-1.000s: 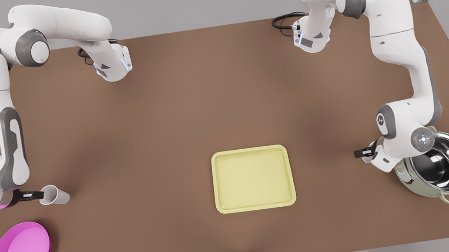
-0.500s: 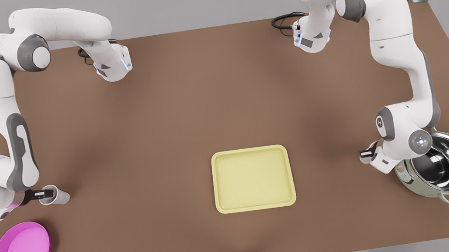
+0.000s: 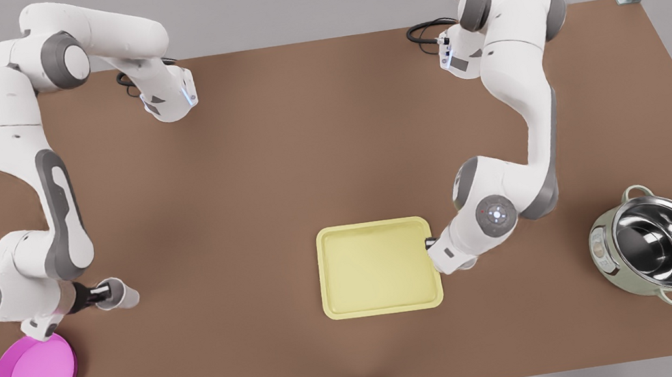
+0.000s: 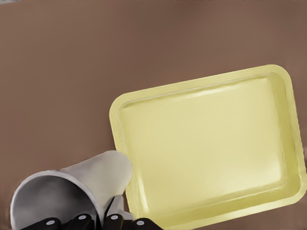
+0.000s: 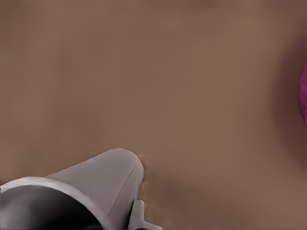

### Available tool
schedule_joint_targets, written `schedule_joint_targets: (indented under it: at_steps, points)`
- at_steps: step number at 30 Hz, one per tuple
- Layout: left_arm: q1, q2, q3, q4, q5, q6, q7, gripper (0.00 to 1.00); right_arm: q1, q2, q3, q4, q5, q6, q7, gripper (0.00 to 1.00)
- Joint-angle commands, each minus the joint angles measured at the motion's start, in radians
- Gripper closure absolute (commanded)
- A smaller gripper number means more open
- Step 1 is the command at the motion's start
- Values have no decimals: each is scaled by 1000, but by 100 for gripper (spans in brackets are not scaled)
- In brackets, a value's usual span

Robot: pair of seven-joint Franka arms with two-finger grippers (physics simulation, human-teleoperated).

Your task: Use both arms to respectively pick up the white IKEA cups from the middle-left and middle-right positions, then place the white IKEA cups onto the middle-middle tray, ensuring that the cups remain upright and do not tip over

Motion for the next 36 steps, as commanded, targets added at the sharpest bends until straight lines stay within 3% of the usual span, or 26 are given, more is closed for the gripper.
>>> schedule_joint_targets:
  at_steps: [1, 2, 3, 10, 16, 17, 18, 20, 21, 26, 29, 30, 32, 33, 34, 35, 36]
  points:
    - [-32, 21, -4, 29, -3, -5, -557, 79, 65, -29, 66, -1, 26, -105, 214, 79]
    - [-44, 32, -4, 31, -4, 7, -565, 79, 67, -32, 163, -1, 21, -105, 356, 79]
    - [-56, 41, -10, 44, -4, 17, -592, 79, 119, -26, 192, 5, 16, -94, 473, 79]
    - [-63, 99, -28, 35, 23, 95, -589, 79, 530, 103, 180, 128, 9, 153, 1111, 79]
    - [-58, 133, -28, 18, 23, 170, -586, 79, 644, 224, 126, 266, -11, 306, 1303, 79]
    - [-58, 133, -28, 18, 23, 170, -586, 47, 642, 228, 123, 266, -11, 329, 1303, 79]
    - [-58, 134, -28, 18, 25, 170, -588, 24, 641, 228, 109, 266, -11, 334, 1303, 79]
    - [-60, 144, -28, 20, 43, 170, -588, 13, 638, 235, 103, 266, -11, 372, 1302, 79]
    - [-61, 142, -28, 20, 45, 169, -589, 0, 636, 245, 102, 266, -11, 392, 1302, 79]
    - [-60, 107, -33, 93, 35, -29, -612, 0, 644, 304, 91, 266, -13, 484, 1299, 79]
    - [8, -43, -28, 110, 37, -276, -600, 0, 653, 316, 88, 266, -14, 503, 1299, 79]
    - [135, -154, -30, 109, 39, -463, -336, 0, 656, 322, 86, 264, -14, 506, 1299, 79]
    - [262, -205, -32, 107, 69, -505, -140, 0, 662, 331, 83, 264, -27, 506, 1300, 79]
    - [310, -289, -24, 37, 69, -503, 1, 0, 671, 337, 74, 266, -27, 509, 1300, 79]
    - [309, -525, -7, -320, 75, -310, 121, 0, 685, 339, 59, 267, -27, 509, 1302, 79]
    - [309, -510, -13, -290, 78, -376, 116, 0, 691, 343, 54, 272, -27, 507, 1303, 74]
    - [307, -504, -15, -273, 77, -396, 115, 0, 693, 343, 54, 273, -27, 507, 1305, 29]
